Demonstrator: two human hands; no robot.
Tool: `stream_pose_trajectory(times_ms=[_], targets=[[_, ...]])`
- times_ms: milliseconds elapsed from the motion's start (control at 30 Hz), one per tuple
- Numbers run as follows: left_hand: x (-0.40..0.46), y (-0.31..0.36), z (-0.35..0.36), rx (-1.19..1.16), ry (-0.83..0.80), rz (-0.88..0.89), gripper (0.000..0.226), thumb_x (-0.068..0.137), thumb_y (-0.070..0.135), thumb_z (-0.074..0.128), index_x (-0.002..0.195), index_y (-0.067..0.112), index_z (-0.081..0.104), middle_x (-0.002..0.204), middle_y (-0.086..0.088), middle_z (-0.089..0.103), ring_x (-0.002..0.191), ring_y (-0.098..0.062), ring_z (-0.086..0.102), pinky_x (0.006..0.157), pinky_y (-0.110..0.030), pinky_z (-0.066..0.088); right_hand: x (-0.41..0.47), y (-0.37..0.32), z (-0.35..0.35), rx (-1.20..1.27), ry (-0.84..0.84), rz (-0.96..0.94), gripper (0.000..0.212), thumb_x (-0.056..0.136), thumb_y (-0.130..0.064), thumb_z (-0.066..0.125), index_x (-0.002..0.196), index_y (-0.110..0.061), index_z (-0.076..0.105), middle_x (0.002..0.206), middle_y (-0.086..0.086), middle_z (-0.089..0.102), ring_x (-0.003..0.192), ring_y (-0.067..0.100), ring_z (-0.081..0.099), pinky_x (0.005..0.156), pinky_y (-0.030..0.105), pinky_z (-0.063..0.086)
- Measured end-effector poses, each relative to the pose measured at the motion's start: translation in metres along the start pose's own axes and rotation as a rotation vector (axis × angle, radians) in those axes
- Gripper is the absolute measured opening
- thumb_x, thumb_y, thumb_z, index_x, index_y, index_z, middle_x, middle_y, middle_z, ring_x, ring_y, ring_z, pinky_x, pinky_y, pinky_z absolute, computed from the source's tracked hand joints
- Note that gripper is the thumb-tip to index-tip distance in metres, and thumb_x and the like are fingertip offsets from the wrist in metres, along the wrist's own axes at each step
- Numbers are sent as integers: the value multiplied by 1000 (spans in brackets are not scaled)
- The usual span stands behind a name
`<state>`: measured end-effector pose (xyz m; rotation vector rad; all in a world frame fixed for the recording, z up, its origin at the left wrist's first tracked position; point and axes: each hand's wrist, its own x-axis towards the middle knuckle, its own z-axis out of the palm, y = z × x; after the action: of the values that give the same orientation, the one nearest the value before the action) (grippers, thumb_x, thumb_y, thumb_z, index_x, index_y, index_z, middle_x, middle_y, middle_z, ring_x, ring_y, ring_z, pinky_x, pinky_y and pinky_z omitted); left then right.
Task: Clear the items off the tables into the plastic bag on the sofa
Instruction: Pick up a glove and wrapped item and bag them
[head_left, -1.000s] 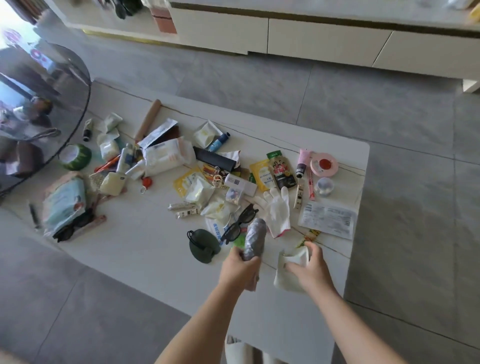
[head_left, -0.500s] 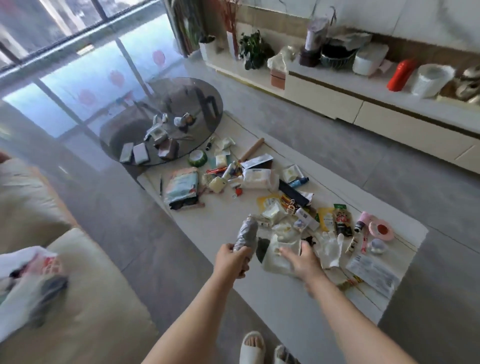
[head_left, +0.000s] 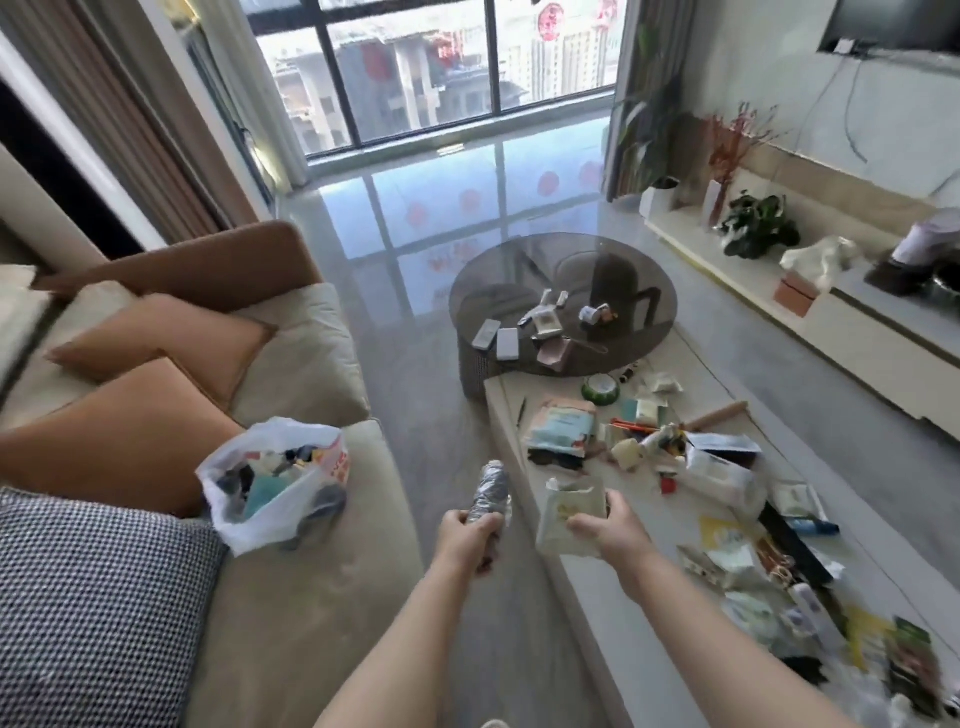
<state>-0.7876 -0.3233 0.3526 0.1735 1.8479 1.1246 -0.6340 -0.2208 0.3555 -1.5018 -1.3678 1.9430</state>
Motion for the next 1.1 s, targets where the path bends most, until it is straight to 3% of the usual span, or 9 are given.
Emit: stream_pose_trajectory(times_ms=[67, 200, 433, 533, 700, 833, 933, 1000, 1100], targets=[[9, 6, -36, -23, 59, -5, 15, 84, 12, 63, 83, 12, 48, 45, 1, 45, 42, -16, 43, 37, -12, 33, 9, -13, 34, -49, -32, -13, 26, 82, 6, 60, 94, -15, 52, 83, 3, 61, 71, 15, 59, 53, 25, 47], [27, 17, -105, -75, 166, 5, 17, 85, 12, 62, 95, 9, 47, 48, -3, 45, 41, -16, 42, 38, -12, 33, 24, -34, 108, -121, -104, -57, 32, 79, 10, 62, 104, -9, 53, 93, 11, 62, 82, 23, 58, 66, 31, 46], [46, 21, -203, -194, 323, -19, 23, 87, 5, 60, 69, 11, 46, 42, -2, 46, 36, -15, 41, 42, -14, 32, 53, -53, 223, -217, -292, -21, 29, 82, 0, 64, 105, -13, 51, 86, 2, 60, 70, 13, 59, 48, 23, 48], [54, 17, -238, -238, 410, -40, 11, 86, 4, 62, 83, 1, 53, 55, -9, 50, 42, -18, 45, 39, -15, 33, 66, -60, 265, -241, -322, 5, 35, 82, -2, 65, 111, -9, 48, 96, 7, 58, 73, 15, 59, 51, 27, 51], [81, 13, -284, -351, 539, -91, 22, 86, 7, 63, 105, -4, 58, 62, -11, 53, 39, -17, 47, 35, -13, 33, 105, -70, 331, -337, -439, 40, 39, 82, -1, 65, 118, -3, 50, 95, 7, 60, 78, 21, 61, 53, 29, 54], [115, 19, -314, -437, 629, -144, 33, 88, 11, 64, 110, -9, 52, 63, -14, 52, 38, -17, 46, 31, -13, 32, 147, -80, 381, -396, -516, 52, 54, 82, -5, 68, 132, -7, 47, 123, 15, 56, 95, 31, 61, 72, 43, 55], [147, 22, -331, -507, 681, -206, 42, 88, 12, 65, 118, -13, 49, 70, -15, 53, 48, -21, 46, 38, -19, 34, 180, -86, 417, -434, -557, 80, 63, 83, -8, 69, 139, -10, 41, 131, 14, 51, 85, 23, 60, 59, 32, 57], [169, 24, -341, -557, 700, -262, 43, 88, 15, 65, 118, -13, 50, 69, -15, 53, 47, -21, 46, 36, -18, 34, 204, -87, 442, -464, -554, 93, 62, 85, -12, 69, 140, -12, 41, 129, 13, 50, 80, 21, 59, 54, 31, 58], [200, 22, -354, -605, 727, -321, 45, 88, 19, 66, 119, -10, 51, 80, -22, 61, 53, -22, 50, 36, -19, 36, 236, -82, 474, -569, -539, 107, 48, 87, -20, 66, 130, -12, 46, 111, 12, 56, 82, 31, 65, 65, 45, 59]])
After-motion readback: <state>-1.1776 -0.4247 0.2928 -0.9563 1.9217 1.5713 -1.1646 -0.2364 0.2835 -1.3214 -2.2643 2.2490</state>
